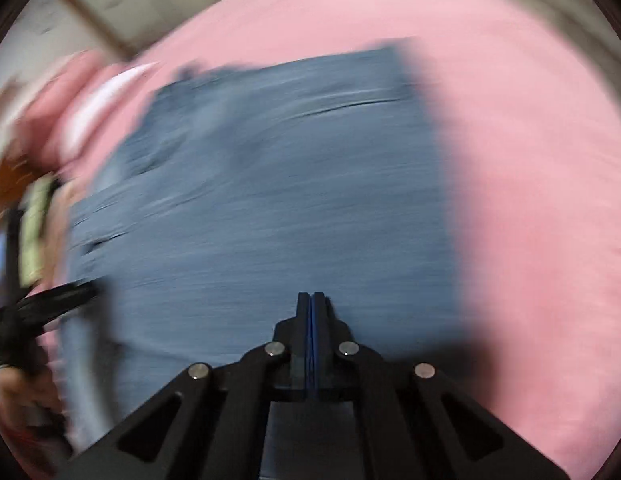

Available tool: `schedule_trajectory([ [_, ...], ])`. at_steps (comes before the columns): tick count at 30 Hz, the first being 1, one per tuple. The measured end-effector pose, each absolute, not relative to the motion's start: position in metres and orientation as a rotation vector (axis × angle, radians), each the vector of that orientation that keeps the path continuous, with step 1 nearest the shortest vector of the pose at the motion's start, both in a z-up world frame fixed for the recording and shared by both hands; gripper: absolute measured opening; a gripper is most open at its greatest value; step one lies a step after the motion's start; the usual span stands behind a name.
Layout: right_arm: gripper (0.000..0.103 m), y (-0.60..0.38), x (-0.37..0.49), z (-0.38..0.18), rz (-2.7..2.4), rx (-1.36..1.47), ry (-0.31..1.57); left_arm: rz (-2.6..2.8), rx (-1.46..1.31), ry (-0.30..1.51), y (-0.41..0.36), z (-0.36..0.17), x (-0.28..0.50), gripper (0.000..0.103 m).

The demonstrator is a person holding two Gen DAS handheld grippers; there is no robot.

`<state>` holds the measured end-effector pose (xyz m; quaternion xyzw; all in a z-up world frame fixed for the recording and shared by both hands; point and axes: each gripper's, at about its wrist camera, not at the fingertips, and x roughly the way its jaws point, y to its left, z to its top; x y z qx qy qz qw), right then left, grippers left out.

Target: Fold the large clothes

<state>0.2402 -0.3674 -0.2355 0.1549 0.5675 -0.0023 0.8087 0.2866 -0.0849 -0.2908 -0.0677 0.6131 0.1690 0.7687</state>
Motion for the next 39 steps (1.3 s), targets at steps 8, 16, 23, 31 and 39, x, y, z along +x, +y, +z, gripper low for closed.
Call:
schedule_trajectory([
  [8, 0.0, -0.377, 0.241, -0.207, -0.068, 0.201, 1.122, 0.307, -0.204, 1.357, -0.089, -0.28, 0.29, 0.007],
  [16, 0.0, -0.288, 0.29, -0.251, 0.423, 0.597, 1.3, -0.055, -0.427, 1.445, -0.144, -0.282, 0.289, 0.007],
  [23, 0.0, -0.275, 0.339, -0.269, 0.376, 0.65, 1.255, -0.017, -0.443, 1.377, -0.153, -0.282, 0.331, 0.007],
  [31, 0.0, -0.379, 0.38, -0.252, 0.185, 0.606, 1.149, 0.173, -0.344, 1.265, -0.086, -0.275, 0.377, 0.008],
  [39, 0.0, -0.472, 0.383, -0.252, -0.018, 0.654, 1.092, 0.225, -0.349, 1.256, -0.028, -0.281, 0.37, 0.005],
])
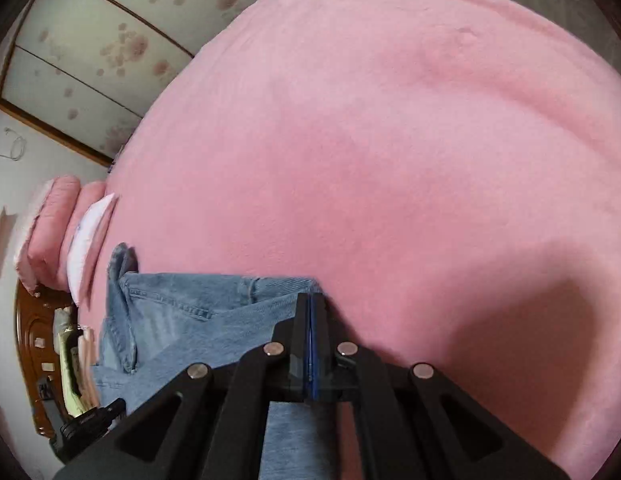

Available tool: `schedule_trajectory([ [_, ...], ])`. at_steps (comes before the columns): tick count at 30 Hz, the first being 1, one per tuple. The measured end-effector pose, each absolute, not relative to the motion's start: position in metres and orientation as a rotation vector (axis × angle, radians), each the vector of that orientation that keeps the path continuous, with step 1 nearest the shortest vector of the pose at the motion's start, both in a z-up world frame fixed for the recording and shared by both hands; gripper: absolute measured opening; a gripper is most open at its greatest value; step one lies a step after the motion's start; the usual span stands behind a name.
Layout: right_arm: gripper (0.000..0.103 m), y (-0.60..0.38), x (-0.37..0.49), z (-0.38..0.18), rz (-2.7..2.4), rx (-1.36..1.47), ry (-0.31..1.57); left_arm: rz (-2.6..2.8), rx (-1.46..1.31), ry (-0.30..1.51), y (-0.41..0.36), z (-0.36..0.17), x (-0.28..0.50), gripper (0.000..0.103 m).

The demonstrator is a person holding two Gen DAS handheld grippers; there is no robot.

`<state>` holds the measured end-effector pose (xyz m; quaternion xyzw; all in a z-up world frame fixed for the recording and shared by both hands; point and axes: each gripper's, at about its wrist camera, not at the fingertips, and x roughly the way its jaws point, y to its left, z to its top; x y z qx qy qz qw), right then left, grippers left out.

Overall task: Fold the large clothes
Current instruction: 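Flatten the folded jacket side with the right gripper while the left gripper releases the cuff, then move both grippers open to the jacket hem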

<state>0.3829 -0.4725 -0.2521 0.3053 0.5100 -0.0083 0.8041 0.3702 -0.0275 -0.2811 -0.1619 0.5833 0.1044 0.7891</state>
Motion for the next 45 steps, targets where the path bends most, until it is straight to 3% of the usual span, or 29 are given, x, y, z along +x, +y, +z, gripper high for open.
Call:
schedule_trajectory([
  [6, 0.0, -0.452, 0.386, -0.245, -0.111, 0.558, 1.098, 0.299, -0.191, 1.273, -0.056, -0.275, 0.372, 0.007],
  [9, 0.002, -0.448, 0.375, -0.235, -0.12, 0.583, 1.106, 0.295, -0.133, 1.276, -0.091, -0.267, 0.367, 0.014],
  [12, 0.002, -0.436, 0.356, -0.223, -0.119, 0.591, 1.12, 0.289, -0.162, 1.284, -0.104, -0.261, 0.351, 0.027],
  [14, 0.002, -0.422, 0.339, -0.218, -0.113, 0.557, 1.155, 0.269, -0.187, 1.307, -0.112, -0.26, 0.33, 0.047],
  [15, 0.002, -0.415, 0.33, -0.217, -0.106, 0.537, 1.179, 0.254, -0.195, 1.321, -0.11, -0.259, 0.314, 0.051],
  [21, 0.004, -0.351, 0.265, -0.218, -0.022, 0.421, 1.332, 0.177, -0.16, 1.384, -0.112, -0.249, 0.246, 0.06],
  [24, 0.023, -0.323, 0.234, -0.217, 0.01, 0.386, 1.379, 0.119, -0.117, 1.38, -0.114, -0.232, 0.214, 0.069],
  [26, 0.048, -0.302, 0.218, -0.212, 0.019, 0.35, 1.372, 0.086, -0.086, 1.368, -0.11, -0.22, 0.197, 0.071],
  [27, 0.051, -0.291, 0.21, -0.208, 0.025, 0.329, 1.362, 0.07, -0.062, 1.359, -0.108, -0.213, 0.187, 0.072],
  [35, 0.054, -0.234, 0.162, -0.166, 0.057, 0.177, 1.302, -0.012, 0.007, 1.306, -0.056, -0.167, 0.159, 0.078],
  [39, 0.071, -0.216, 0.138, -0.139, 0.032, 0.174, 1.239, -0.045, 0.022, 1.254, -0.035, -0.148, 0.137, 0.082],
  [45, 0.072, -0.201, 0.114, -0.122, 0.018, 0.241, 1.188, -0.077, -0.006, 1.251, -0.015, -0.144, 0.107, 0.082],
])
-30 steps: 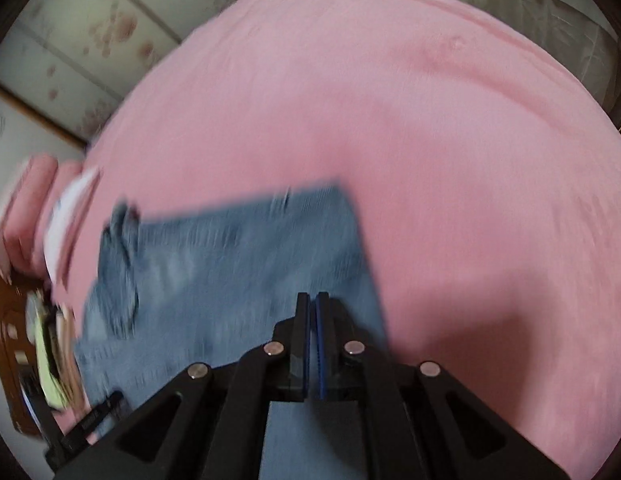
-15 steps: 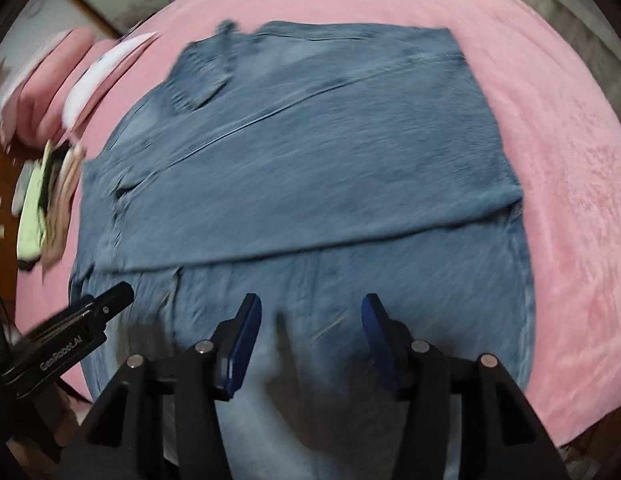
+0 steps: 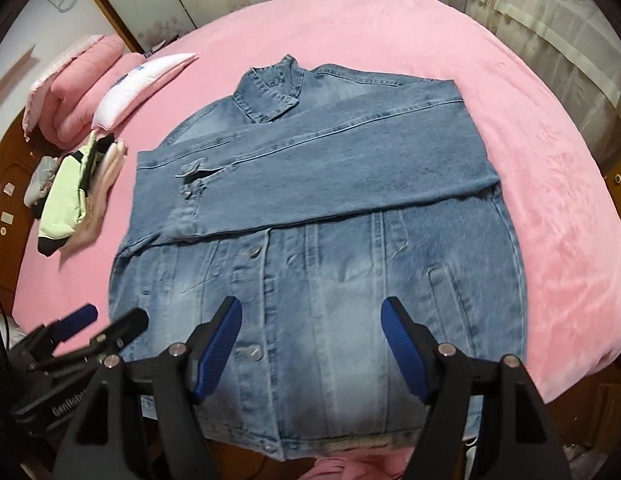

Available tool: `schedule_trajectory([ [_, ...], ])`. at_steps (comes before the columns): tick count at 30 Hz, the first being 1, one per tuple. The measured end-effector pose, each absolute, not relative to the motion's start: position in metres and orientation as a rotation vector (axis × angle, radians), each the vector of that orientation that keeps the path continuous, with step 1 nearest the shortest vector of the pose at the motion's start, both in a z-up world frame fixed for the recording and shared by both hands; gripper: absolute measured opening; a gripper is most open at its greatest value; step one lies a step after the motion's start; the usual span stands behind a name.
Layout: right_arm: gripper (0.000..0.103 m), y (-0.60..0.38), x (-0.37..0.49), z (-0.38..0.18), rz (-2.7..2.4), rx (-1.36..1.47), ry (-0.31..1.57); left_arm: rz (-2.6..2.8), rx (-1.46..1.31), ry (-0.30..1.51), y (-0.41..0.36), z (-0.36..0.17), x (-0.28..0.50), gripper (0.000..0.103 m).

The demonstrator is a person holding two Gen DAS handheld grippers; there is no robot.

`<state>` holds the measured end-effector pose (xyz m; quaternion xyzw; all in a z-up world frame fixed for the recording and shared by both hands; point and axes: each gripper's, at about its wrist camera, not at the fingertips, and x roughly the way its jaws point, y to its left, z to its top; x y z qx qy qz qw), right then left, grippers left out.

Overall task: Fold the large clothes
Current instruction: 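Move both grippers open to the jacket hem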

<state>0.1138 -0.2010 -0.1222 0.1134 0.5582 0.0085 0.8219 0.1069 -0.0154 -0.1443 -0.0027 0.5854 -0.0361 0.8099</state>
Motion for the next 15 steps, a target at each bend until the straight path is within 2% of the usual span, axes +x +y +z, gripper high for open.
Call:
schedule_trajectory([
  [8, 0.072, -0.194, 0.08, -0.135, 0.033, 0.311, 1.143, -0.047, -0.069, 1.296, 0.016, -0.177, 0.072, 0.082],
  [15, 0.072, -0.224, 0.033, -0.181, 0.007, 0.542, 1.224, 0.084, -0.259, 1.356, 0.076, -0.219, 0.032, 0.082],
])
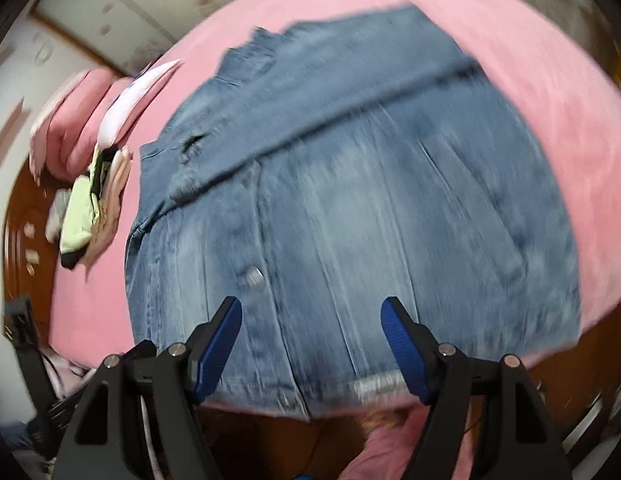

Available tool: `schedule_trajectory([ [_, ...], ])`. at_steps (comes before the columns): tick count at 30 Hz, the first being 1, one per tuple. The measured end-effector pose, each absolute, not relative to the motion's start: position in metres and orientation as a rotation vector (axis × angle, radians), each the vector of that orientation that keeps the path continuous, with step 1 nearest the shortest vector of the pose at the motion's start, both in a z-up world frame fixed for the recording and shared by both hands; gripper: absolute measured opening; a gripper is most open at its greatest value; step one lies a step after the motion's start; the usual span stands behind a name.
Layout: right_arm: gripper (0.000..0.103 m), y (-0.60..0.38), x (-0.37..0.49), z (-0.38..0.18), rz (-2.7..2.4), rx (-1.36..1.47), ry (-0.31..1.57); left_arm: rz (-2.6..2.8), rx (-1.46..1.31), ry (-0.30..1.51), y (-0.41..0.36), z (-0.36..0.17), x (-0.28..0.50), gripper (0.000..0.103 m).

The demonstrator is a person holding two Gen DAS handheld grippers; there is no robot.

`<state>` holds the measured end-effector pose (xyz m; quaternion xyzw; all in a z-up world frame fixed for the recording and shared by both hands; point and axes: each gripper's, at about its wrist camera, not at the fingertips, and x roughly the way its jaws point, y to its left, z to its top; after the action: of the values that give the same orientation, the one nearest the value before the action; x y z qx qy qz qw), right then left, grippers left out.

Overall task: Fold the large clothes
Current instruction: 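Move both grippers open to the jacket hem, then grasp the hem with both grippers and lift it toward the collar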

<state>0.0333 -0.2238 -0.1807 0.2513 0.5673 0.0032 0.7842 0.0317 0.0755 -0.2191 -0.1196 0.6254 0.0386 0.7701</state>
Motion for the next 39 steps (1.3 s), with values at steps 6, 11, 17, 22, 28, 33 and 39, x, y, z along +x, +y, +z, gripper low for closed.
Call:
schedule_trajectory([
  [6, 0.072, -0.272, -0.019, -0.214, -0.069, 0.786, 1.196, 0.264, -0.528, 1.373, 0.135, -0.252, -0.009, 0.082],
  [11, 0.072, -0.31, -0.051, -0.237, -0.231, 0.926, 1.134, 0.376, -0.544, 1.365, 0.162, -0.272, -0.03, 0.082],
  [17, 0.072, -0.347, -0.071, -0.257, -0.364, 1.1, 1.027, 0.438, -0.517, 1.354, 0.181, -0.289, -0.036, 0.086],
  [22, 0.072, -0.37, -0.082, -0.268, -0.457, 1.165, 0.974, 0.438, -0.579, 1.325, 0.194, -0.297, -0.041, 0.088],
  [28, 0.059, -0.381, -0.084, -0.266, -0.512, 1.184, 0.912, 0.414, -0.687, 1.252, 0.211, -0.301, -0.046, 0.088],
  [33, 0.044, -0.381, -0.074, -0.26, -0.508, 1.105, 0.967, 0.419, -0.751, 1.211, 0.223, -0.303, -0.041, 0.088],
  [39, 0.035, -0.38, -0.072, -0.238, -0.462, 1.115, 0.948, 0.319, -0.858, 1.234, 0.216, -0.317, -0.032, 0.088],
])
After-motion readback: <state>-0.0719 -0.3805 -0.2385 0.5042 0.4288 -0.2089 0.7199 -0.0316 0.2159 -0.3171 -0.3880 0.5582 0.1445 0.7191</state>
